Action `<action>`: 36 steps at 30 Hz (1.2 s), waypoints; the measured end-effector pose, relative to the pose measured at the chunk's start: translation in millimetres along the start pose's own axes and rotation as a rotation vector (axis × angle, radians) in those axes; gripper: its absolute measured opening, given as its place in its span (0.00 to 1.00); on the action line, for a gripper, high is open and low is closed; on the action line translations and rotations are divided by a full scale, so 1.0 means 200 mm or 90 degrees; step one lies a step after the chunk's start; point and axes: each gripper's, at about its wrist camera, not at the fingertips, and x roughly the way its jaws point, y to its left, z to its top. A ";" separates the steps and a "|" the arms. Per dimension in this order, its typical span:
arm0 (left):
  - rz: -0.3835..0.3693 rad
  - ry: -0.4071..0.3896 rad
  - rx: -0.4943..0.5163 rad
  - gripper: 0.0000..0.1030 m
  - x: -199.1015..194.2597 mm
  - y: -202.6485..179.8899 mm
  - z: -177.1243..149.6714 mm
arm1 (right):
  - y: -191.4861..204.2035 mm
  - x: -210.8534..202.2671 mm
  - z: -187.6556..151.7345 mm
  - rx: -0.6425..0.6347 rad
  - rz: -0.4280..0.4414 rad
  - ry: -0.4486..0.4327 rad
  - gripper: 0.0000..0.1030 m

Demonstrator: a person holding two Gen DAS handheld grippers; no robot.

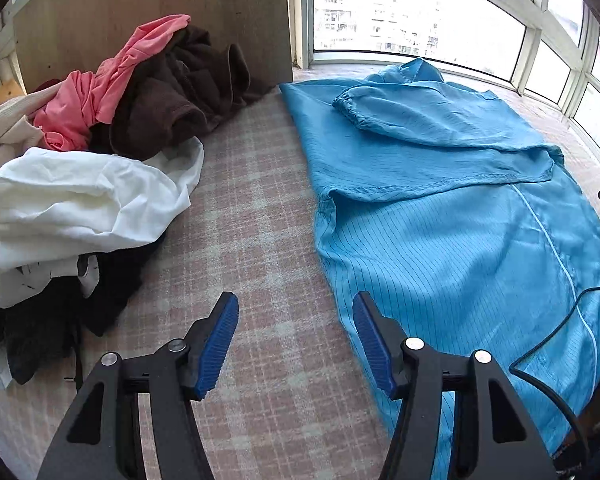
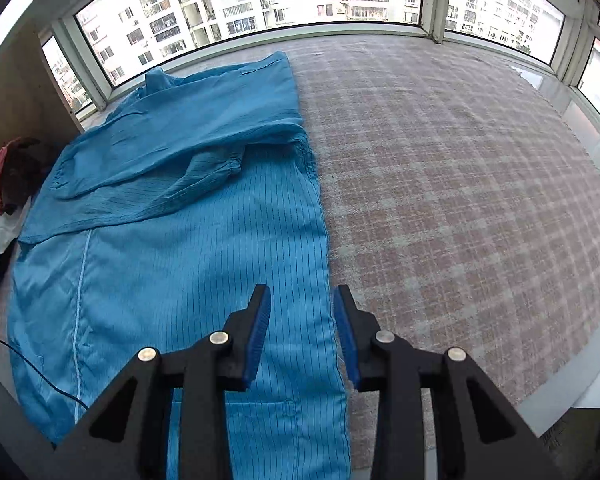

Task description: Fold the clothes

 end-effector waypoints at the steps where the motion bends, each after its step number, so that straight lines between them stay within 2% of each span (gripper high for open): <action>1: -0.023 -0.004 -0.014 0.56 -0.09 0.00 -0.07 | -0.02 -0.08 -0.08 0.008 0.010 -0.008 0.41; 4: -0.091 0.005 -0.058 0.57 -0.27 -0.02 -0.32 | -0.08 -0.25 -0.35 0.042 0.040 -0.018 0.50; 7: -0.137 0.040 -0.072 0.57 -0.38 -0.09 -0.58 | -0.12 -0.29 -0.58 0.078 0.042 -0.002 0.51; 10: -0.182 0.076 -0.080 0.57 -0.39 -0.18 -0.75 | -0.15 -0.26 -0.71 0.098 0.064 0.005 0.51; 12: -0.195 0.092 -0.070 0.57 -0.38 -0.24 -0.81 | -0.15 -0.24 -0.77 0.099 0.069 0.008 0.51; 14: -0.192 0.104 -0.052 0.57 -0.36 -0.29 -0.85 | -0.14 -0.23 -0.80 0.073 0.051 0.008 0.51; 20: -0.196 0.123 -0.023 0.57 -0.30 -0.37 -0.89 | -0.07 -0.12 -0.85 0.034 0.080 0.023 0.51; 21: -0.201 0.124 -0.018 0.57 -0.29 -0.38 -0.89 | -0.04 -0.11 -0.84 0.025 0.088 0.021 0.48; 22: -0.206 0.125 -0.012 0.57 -0.28 -0.39 -0.88 | 0.00 -0.10 -0.82 0.012 0.095 0.022 0.36; 24: -0.218 0.122 -0.003 0.55 -0.27 -0.42 -0.86 | 0.07 -0.09 -0.78 -0.016 0.096 0.029 0.25; 27: -0.229 0.127 0.002 0.51 -0.25 -0.44 -0.82 | 0.13 -0.09 -0.73 -0.031 0.127 0.045 0.26; 28: -0.233 0.127 0.000 0.50 -0.25 -0.45 -0.81 | 0.14 -0.09 -0.71 -0.033 0.134 0.051 0.31; 30: -0.239 0.121 -0.005 0.50 -0.26 -0.45 -0.82 | 0.11 -0.09 -0.70 -0.033 0.100 0.044 0.43; 31: -0.236 0.120 -0.008 0.50 -0.27 -0.44 -0.83 | 0.08 -0.09 -0.71 -0.031 0.075 0.041 0.46; 33: -0.228 0.122 -0.013 0.50 -0.29 -0.43 -0.86 | 0.03 -0.08 -0.73 -0.018 0.053 0.046 0.47; 36: -0.231 0.135 -0.023 0.51 -0.30 -0.42 -0.91 | -0.03 -0.04 -0.76 0.017 0.090 0.066 0.47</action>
